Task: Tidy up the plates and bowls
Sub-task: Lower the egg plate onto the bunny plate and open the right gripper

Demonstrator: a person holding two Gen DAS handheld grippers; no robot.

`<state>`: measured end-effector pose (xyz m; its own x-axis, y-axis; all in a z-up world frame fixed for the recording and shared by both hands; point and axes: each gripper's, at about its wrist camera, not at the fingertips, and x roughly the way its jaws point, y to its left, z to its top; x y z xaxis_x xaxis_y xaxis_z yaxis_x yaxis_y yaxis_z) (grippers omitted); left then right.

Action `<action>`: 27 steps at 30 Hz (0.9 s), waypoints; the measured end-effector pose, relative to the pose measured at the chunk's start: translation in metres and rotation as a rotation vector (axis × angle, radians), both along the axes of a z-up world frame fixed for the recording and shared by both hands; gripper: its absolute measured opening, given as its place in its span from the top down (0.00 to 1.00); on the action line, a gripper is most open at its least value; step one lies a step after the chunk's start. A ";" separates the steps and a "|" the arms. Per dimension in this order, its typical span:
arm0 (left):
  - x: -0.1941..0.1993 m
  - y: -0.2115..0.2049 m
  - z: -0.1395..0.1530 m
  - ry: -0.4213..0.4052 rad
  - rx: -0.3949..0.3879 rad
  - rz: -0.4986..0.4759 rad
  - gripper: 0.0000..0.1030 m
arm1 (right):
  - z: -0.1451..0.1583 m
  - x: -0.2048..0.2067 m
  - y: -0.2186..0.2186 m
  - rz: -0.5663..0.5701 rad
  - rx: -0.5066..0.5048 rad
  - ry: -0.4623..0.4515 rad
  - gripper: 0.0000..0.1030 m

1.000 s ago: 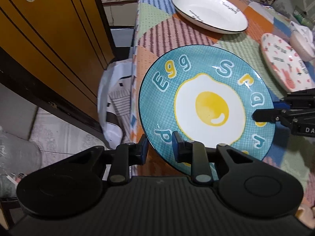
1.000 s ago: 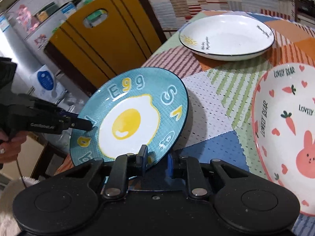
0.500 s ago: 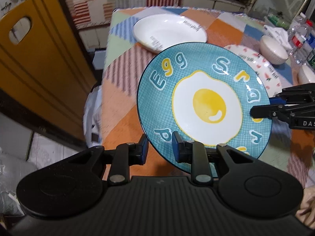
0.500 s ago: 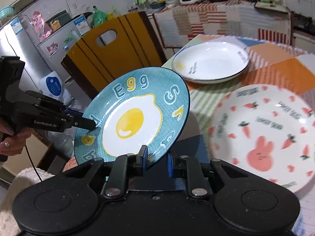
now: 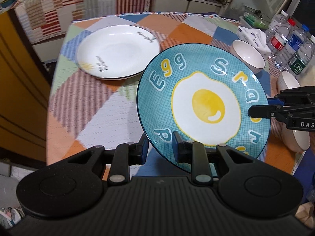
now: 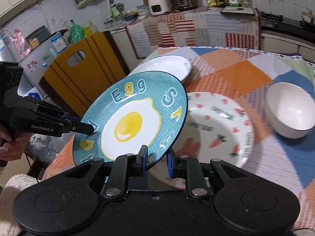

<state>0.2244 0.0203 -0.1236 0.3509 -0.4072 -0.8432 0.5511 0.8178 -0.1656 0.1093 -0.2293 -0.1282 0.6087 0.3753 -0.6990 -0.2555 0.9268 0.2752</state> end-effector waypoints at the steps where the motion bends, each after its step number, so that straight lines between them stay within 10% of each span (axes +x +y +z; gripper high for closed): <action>1: 0.003 -0.005 -0.002 0.011 -0.004 -0.005 0.78 | 0.000 0.001 -0.005 -0.002 -0.008 0.005 0.76; 27: 0.037 -0.068 -0.039 0.093 0.032 -0.034 0.77 | -0.035 0.034 -0.062 -0.117 -0.003 0.150 0.76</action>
